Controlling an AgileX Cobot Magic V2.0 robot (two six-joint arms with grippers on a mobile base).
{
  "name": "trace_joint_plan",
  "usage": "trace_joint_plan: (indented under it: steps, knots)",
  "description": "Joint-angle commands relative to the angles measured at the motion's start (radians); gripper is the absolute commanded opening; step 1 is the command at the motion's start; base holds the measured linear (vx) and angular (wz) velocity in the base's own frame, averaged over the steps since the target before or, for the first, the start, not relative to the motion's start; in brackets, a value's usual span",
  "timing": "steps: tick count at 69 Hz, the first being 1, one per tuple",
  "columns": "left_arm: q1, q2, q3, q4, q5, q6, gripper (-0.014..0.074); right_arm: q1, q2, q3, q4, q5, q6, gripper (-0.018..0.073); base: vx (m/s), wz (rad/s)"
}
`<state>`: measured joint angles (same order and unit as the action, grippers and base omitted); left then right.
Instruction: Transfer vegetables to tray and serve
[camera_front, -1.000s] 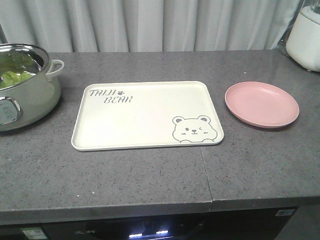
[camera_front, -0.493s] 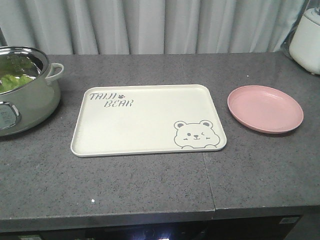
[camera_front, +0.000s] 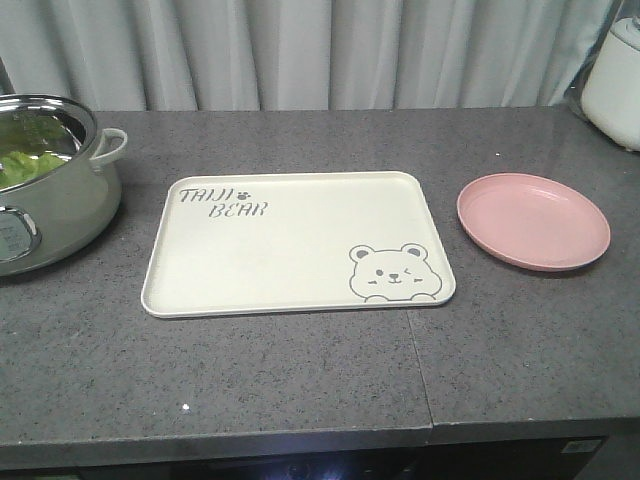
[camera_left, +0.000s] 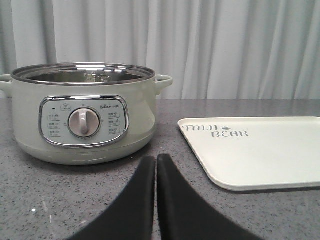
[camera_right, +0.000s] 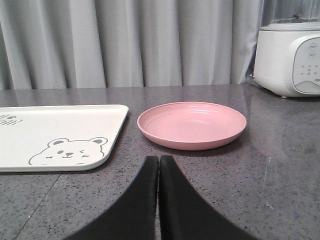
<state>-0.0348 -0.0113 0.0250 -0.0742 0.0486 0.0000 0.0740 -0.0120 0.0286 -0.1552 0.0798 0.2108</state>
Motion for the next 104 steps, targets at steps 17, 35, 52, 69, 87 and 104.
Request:
trace_joint_plan:
  steps: [17, 35, 52, 69, 87, 104]
  knots:
    - [0.003, -0.014, 0.010, -0.008, -0.072, 0.000, -0.0006, -0.005, -0.001, 0.006, -0.009, -0.080, -0.002, -0.0007, 0.01, 0.00]
    - [0.003, -0.014, 0.010, -0.008, -0.072, 0.000, -0.0006, -0.005, -0.001, 0.006, -0.009, -0.080, -0.002, -0.0007, 0.01, 0.00]
    - [0.003, -0.014, 0.010, -0.008, -0.072, 0.000, -0.0006, -0.005, -0.001, 0.006, -0.009, -0.080, -0.002, -0.0007, 0.00, 0.00]
    - [0.003, -0.014, 0.010, -0.008, -0.072, 0.000, -0.0006, -0.005, -0.001, 0.006, -0.009, -0.080, -0.002, -0.0007, 0.00, 0.00]
    - [0.003, -0.014, 0.010, -0.008, -0.072, 0.000, -0.0006, -0.005, -0.001, 0.006, -0.009, -0.080, -0.002, -0.0007, 0.00, 0.00]
    - [0.003, -0.014, 0.010, -0.008, -0.072, 0.000, -0.0006, -0.005, -0.001, 0.006, -0.009, -0.080, -0.002, -0.0007, 0.00, 0.00]
